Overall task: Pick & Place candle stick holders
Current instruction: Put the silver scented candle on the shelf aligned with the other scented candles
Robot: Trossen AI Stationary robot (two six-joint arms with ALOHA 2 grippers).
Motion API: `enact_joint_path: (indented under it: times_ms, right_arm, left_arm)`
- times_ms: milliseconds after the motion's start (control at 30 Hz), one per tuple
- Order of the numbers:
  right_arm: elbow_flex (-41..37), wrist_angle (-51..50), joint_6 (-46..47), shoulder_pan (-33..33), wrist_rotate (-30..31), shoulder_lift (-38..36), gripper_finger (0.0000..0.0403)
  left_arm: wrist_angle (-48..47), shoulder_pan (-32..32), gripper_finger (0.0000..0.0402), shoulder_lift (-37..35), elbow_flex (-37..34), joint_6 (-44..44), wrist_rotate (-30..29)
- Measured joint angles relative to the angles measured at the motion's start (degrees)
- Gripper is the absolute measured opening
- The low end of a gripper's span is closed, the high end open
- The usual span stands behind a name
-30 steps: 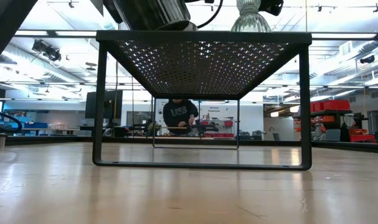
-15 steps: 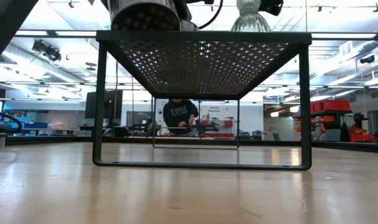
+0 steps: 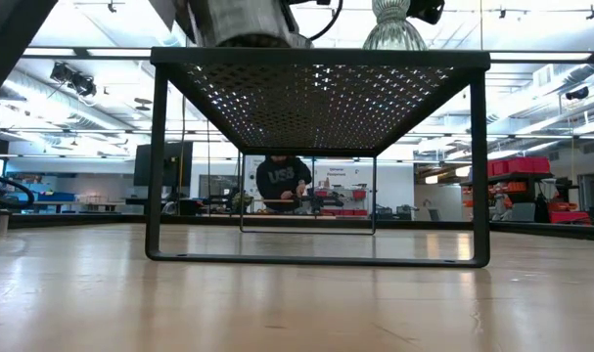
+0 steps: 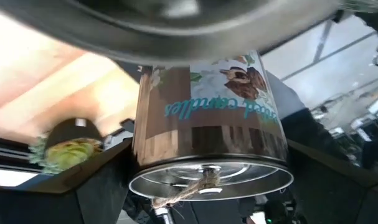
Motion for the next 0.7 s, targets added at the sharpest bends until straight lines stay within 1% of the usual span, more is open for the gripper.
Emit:
enact_joint_path:
  times_ms: [200,700]
  right_arm:
    - [0.0,0.1,0.0,0.0,0.0,0.0,0.0084]
    - [0.0,0.1,-0.1,0.0,0.0,0.0,0.0084]
  left_arm:
    - [4.1,-0.2,0.0385,0.0,0.0,-2.2,2.2]
    - [4.6,-0.1,0.0385,-0.1,0.0,-1.0,1.2]
